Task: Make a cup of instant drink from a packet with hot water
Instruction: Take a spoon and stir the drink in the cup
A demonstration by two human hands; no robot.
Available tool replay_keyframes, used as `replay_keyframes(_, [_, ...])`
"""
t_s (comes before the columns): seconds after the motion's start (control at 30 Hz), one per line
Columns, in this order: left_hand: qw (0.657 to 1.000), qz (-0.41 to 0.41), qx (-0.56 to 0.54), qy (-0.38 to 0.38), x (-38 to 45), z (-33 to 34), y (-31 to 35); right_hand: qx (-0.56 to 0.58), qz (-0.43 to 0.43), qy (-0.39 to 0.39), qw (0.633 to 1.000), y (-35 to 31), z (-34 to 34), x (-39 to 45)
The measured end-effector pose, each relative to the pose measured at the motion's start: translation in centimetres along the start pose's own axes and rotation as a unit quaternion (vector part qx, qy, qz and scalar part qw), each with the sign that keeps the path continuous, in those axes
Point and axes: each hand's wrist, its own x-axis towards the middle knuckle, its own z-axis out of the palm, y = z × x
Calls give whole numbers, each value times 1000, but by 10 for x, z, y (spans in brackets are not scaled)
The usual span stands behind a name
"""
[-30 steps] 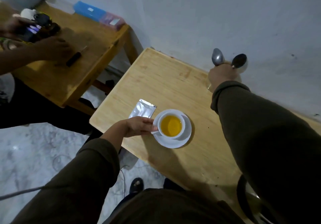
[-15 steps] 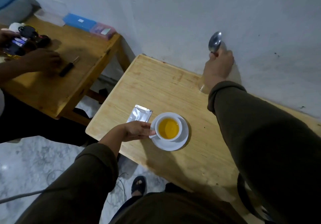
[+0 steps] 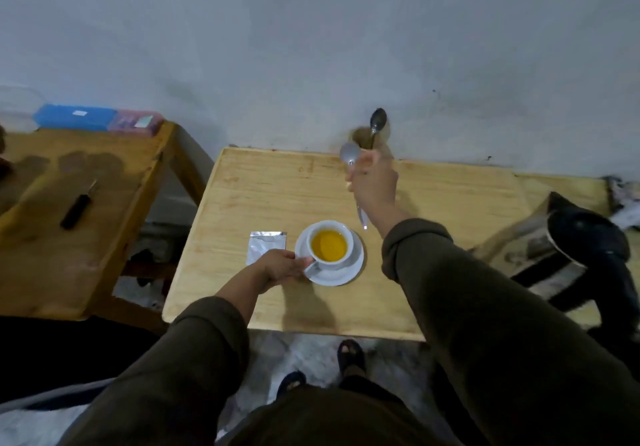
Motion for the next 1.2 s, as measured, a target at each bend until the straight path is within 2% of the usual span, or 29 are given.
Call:
replay_keyframes(0.23, [998,28,37,49,2,4,-10,54,156,-78,983,35,6,-75])
replay_keyframes(0.33, [991,42,94,85,-12,11,-2,106,211,-108,966,42,7,-85])
replay_keyframes(0.43, [976,70,146,146,-21,19,0,169,268,-122,941,43,6,-92])
replay_keyframes(0.53, [971,86,151,164,-23,22,1,190,289,-122,930,44,7,-96])
replay_keyframes(0.63, [959,100,204,168,-28,23,4,178,278,-125,936,50,8,-96])
replay_keyframes(0.73, [955,107,227,157,-32,22,5,105,247,-128,955,54,7,-91])
replay_keyframes(0.83, [961,96,213,150,-30,20,3,-27,159,-115,980,52,4,-85])
replay_keyframes(0.9, [967,91,189,147,-31,19,2,-122,87,-105,983,49,0,-83])
replay_keyframes(1.07, [966,85,186,156,-34,21,2,-149,-35,-107,982,51,-5,-76])
replay_keyframes(1.2, [961,78,207,164,-36,24,3,-168,-74,-111,977,52,-4,-73])
